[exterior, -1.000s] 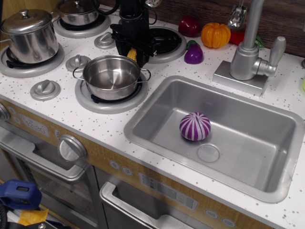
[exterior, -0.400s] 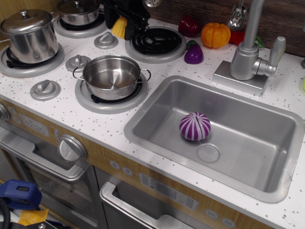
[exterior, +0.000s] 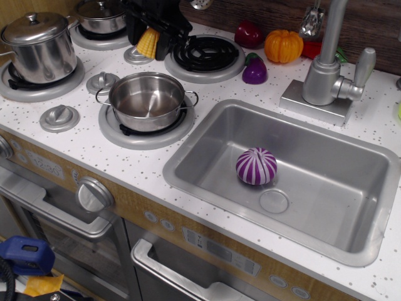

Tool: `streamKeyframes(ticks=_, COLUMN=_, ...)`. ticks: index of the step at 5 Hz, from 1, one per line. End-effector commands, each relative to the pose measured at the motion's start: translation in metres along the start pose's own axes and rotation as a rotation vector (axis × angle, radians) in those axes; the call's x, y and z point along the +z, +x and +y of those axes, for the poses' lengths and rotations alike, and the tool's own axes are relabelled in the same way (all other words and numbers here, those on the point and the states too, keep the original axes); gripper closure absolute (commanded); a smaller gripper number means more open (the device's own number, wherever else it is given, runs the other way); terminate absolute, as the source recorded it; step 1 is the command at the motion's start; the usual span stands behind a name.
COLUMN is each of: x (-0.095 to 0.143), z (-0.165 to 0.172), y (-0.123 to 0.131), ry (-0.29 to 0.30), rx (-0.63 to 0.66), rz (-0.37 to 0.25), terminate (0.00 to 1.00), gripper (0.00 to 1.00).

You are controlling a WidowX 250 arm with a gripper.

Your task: Put corn in pan which is on stove

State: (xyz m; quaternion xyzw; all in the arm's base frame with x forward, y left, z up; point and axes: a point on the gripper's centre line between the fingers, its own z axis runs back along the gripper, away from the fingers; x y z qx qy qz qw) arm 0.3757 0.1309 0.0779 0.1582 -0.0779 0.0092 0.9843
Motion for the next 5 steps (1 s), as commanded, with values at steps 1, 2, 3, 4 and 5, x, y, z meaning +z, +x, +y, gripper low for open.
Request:
streamKeyframes(ticks=1, x=0.013, z=0.011, y=-0.009, ry=-0.008, rx=0.067, rz=-0.076, terminate=0.00, gripper=1.00)
streamKeyframes(ticks=2, x=0.001, z=0.006, y=-0.025, ry=-0.018, rx=0.094, rz=-0.076, terminate=0.00, gripper=0.00)
streamKeyframes(ticks=3, x=-0.002, z=0.006, y=-0.034, ry=-0.038, rx=0.088, rz=-0.068, terminate=0.00, gripper=0.00)
streamKeyframes(ticks=4, x=-0.002, z=0.006, y=-0.034, ry=-0.038, rx=0.088, rz=-0.068, terminate=0.00, gripper=0.00)
streamKeyframes(ticks=5, x=-0.002, z=0.006, y=-0.034, ry=-0.038, rx=0.088, rz=-0.068, terminate=1.00, gripper=0.00)
